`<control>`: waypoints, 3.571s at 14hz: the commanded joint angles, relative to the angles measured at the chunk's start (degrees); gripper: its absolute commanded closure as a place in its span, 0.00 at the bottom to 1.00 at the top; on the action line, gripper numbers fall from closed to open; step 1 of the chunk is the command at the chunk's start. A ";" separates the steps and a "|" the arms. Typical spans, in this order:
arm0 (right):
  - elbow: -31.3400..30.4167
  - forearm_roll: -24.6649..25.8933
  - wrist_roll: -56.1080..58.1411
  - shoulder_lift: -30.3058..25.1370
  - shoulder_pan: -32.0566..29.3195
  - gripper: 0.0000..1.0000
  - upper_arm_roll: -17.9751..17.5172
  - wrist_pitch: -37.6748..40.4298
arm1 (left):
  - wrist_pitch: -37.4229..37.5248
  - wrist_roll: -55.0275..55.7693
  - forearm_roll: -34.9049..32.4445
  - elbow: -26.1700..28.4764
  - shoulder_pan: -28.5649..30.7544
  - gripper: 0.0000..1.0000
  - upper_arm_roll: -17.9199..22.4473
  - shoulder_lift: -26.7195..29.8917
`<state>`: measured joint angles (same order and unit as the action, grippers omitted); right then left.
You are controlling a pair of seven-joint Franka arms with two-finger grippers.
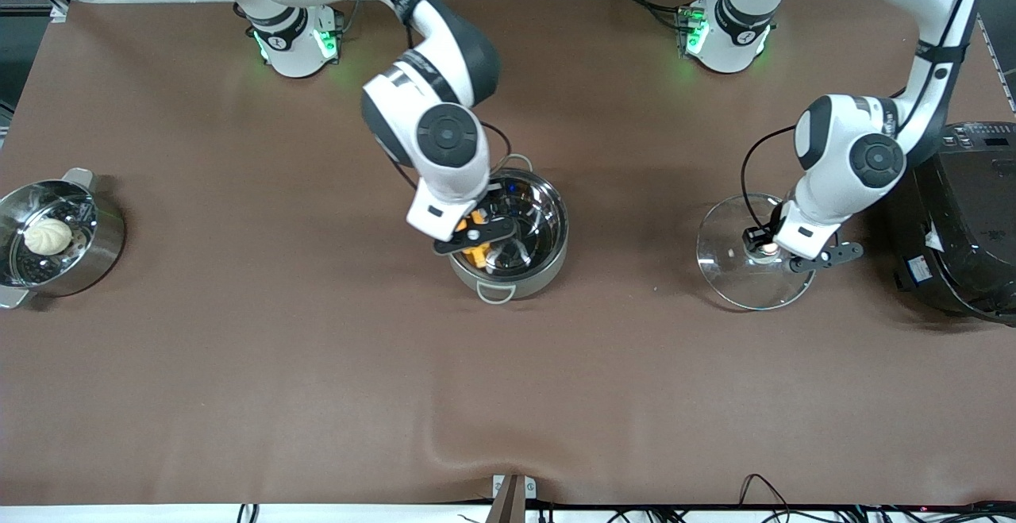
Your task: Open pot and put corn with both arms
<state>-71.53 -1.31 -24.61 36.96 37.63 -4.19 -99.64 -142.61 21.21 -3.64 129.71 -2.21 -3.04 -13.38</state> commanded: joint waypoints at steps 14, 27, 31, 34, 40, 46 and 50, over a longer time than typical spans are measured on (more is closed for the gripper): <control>3.68 3.25 -2.82 7.17 4.29 1.00 0.94 -7.06 | -10.42 -0.55 -1.28 2.39 0.54 0.00 -0.92 2.19; 1.49 2.28 -3.36 -2.39 -4.83 0.00 0.76 5.23 | 45.12 -0.82 -0.57 -38.99 0.01 0.00 -4.52 5.56; -8.34 2.19 11.48 -11.36 -14.32 0.00 0.76 5.51 | 49.52 -7.72 -1.36 -41.47 0.01 0.00 -4.44 6.78; -16.34 2.28 19.13 -16.64 -21.87 0.00 0.85 4.90 | 51.20 -10.23 -1.19 -41.21 0.36 0.00 -4.43 9.76; -31.72 2.46 23.99 -28.06 -32.96 0.00 0.94 -3.88 | 51.20 -8.37 -1.19 -41.38 -0.43 0.00 -4.70 11.44; -38.61 2.46 29.25 -37.56 -41.84 0.00 0.94 -3.99 | 51.38 -9.08 -0.84 -41.65 0.01 0.00 -5.14 12.06; -28.97 2.37 33.63 -37.40 -44.30 0.00 0.94 1.44 | 53.57 -9.87 -0.75 -41.65 -0.34 0.00 -5.31 12.06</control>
<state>-105.05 0.85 5.50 -0.23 -4.62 -2.11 -101.78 -91.10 12.42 -3.65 88.31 -2.55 -7.87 -2.08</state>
